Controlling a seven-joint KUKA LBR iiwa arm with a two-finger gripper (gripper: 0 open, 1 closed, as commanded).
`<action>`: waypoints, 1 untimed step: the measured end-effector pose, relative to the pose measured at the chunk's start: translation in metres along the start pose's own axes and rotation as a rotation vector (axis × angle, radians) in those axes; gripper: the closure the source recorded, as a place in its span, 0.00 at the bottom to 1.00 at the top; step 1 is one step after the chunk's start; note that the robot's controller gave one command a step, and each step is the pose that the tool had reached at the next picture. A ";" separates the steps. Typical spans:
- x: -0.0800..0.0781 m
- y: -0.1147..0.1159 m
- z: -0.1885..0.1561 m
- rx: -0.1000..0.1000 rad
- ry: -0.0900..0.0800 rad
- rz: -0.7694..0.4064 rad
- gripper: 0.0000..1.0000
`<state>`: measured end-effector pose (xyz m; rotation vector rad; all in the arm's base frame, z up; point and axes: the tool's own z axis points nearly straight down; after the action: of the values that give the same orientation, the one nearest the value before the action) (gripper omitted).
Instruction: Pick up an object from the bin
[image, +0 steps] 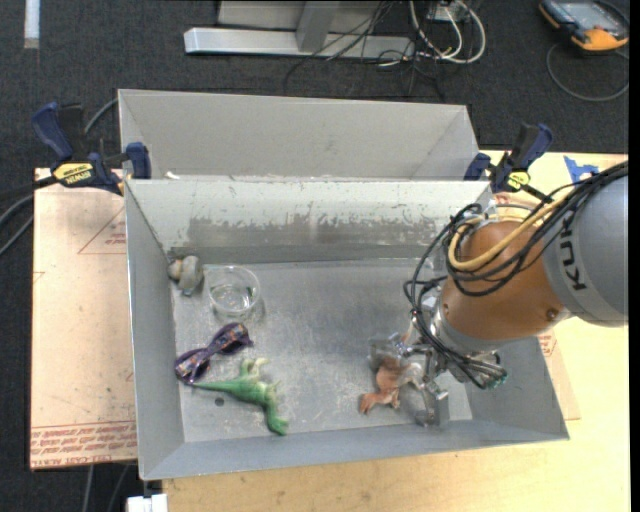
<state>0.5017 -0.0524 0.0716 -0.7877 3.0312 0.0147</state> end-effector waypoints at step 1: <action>-0.001 -0.019 0.002 -0.002 0.002 0.040 1.00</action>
Offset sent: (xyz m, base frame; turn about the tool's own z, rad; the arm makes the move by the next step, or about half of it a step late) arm 0.0000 0.0000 0.0000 0.0000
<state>0.5122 -0.0683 0.0699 -0.7276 3.0493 0.0168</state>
